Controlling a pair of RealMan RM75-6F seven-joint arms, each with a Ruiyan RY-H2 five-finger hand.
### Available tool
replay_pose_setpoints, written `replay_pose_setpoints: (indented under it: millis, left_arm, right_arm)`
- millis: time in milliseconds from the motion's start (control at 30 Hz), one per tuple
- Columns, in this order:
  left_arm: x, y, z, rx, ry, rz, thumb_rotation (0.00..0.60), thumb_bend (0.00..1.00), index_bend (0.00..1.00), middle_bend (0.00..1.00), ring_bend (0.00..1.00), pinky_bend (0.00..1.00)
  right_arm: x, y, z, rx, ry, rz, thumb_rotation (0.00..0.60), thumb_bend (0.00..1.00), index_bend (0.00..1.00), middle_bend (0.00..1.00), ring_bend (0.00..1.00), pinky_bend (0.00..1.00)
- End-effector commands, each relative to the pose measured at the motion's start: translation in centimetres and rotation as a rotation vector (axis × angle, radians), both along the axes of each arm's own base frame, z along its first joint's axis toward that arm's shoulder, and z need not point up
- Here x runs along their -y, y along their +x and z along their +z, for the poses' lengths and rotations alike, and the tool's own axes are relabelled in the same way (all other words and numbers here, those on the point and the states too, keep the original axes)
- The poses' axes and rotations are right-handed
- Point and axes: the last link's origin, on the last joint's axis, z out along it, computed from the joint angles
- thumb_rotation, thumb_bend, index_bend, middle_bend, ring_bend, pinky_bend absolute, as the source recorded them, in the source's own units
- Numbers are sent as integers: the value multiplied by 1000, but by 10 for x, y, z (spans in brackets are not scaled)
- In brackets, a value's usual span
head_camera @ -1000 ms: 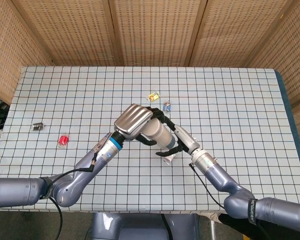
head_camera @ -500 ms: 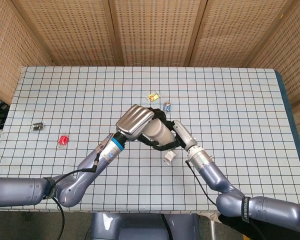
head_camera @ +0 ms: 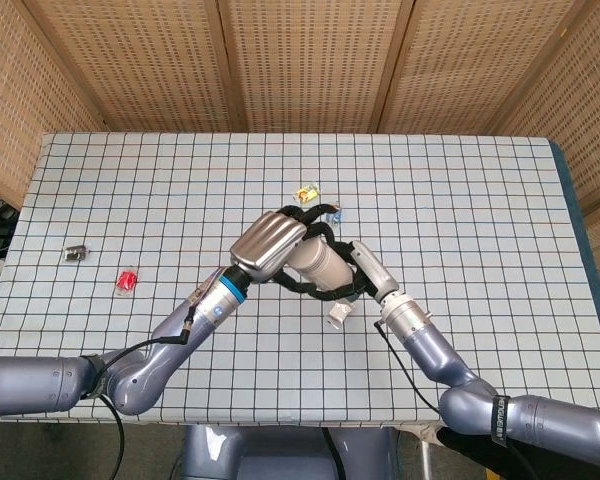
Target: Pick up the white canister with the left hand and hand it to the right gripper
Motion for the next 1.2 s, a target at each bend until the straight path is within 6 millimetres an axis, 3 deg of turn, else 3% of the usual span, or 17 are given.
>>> replay_pose_setpoints:
  millis: [33, 300, 433, 600, 833, 1067, 1200]
  left_arm:
    - [3, 0, 9, 29, -9, -4, 600, 0, 0, 0, 0, 0]
    - [8, -8, 37, 82, 22, -12, 600, 0, 0, 0, 0, 0]
    - [9, -32, 64, 53, 119, 1, 600, 0, 0, 0, 0, 0]
    - [22, -106, 101, 9, 326, 115, 600, 0, 0, 0, 0, 0]
    - [79, -224, 117, -113, 512, 380, 600, 0, 0, 0, 0, 0]
    - [123, -299, 112, -199, 506, 592, 600, 0, 0, 0, 0, 0]
    - [133, -317, 107, -211, 506, 628, 600, 0, 0, 0, 0, 0]
  right_arm:
    - [0, -2, 1, 6, 0, -10, 600, 575, 684, 660, 674, 730]
    - [0, -11, 1, 7, -6, -29, 600, 583, 697, 669, 686, 736]
    - [-2, -18, 3, -1, -13, -39, 600, 584, 697, 669, 686, 736]
    - [-5, -27, 6, 7, -23, -55, 600, 584, 698, 669, 686, 736]
    - [-12, -34, 4, 20, -24, -52, 600, 584, 698, 669, 687, 736]
    - [-16, -36, 5, 29, -29, -47, 600, 583, 700, 669, 687, 736]
    - [-17, -38, 6, 35, -33, -49, 600, 583, 701, 671, 688, 735]
